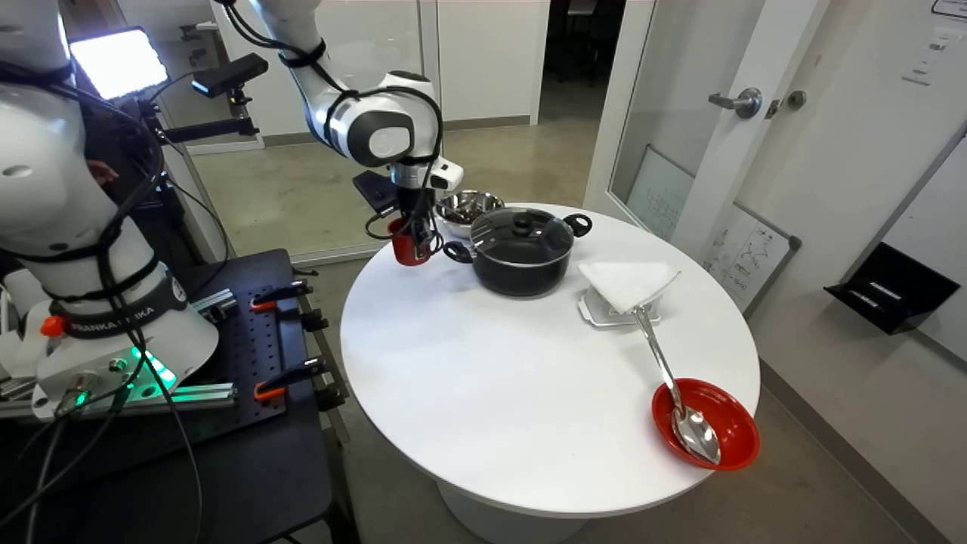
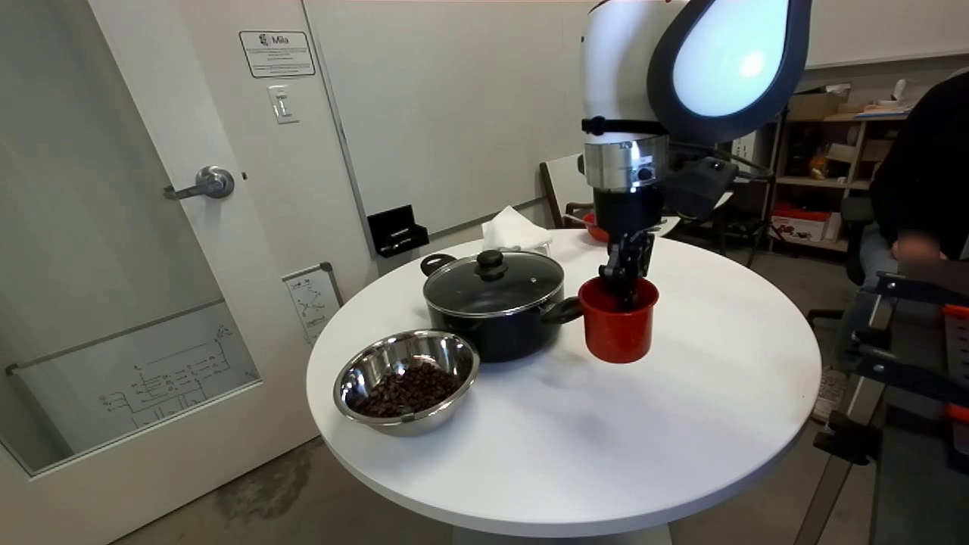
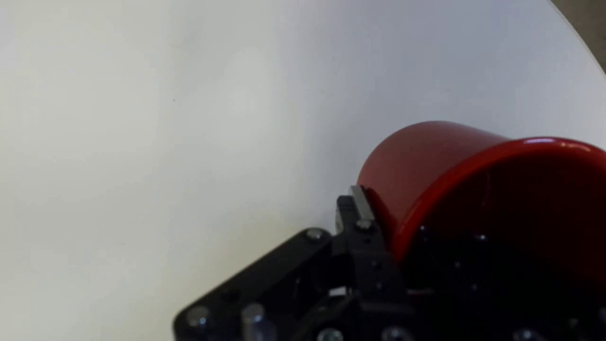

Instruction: Pour the contents from the orange cup into the silver bowl

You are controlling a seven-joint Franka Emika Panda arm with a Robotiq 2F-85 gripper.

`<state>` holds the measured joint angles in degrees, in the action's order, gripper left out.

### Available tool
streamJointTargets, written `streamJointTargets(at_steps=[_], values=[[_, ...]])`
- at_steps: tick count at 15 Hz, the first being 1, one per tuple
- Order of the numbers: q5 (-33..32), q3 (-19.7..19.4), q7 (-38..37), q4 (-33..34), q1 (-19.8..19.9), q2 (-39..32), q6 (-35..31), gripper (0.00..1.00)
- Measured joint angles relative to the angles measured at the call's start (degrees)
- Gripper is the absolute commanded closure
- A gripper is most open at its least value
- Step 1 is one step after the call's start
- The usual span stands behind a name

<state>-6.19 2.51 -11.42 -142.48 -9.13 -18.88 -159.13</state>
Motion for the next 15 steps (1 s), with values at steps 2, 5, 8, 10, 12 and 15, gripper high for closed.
streamJointTargets(at_steps=[2, 5, 8, 10, 12, 15], values=[[1.9, 0.4, -0.1, 0.0, 0.1, 0.2, 0.2, 0.93], [3.9, 1.0, -0.1, 0.0, 0.2, 0.4, -0.2, 0.93], [4.1, 1.1, -0.1, 0.0, 0.2, 0.5, -0.2, 0.93], [4.1, 1.1, -0.1, 0.0, 0.3, 0.5, -0.2, 0.93], [4.1, 1.1, -0.1, 0.0, 0.3, 0.5, -0.2, 0.93], [4.2, 1.0, -0.1, 0.0, 0.3, 0.5, -0.2, 0.98]])
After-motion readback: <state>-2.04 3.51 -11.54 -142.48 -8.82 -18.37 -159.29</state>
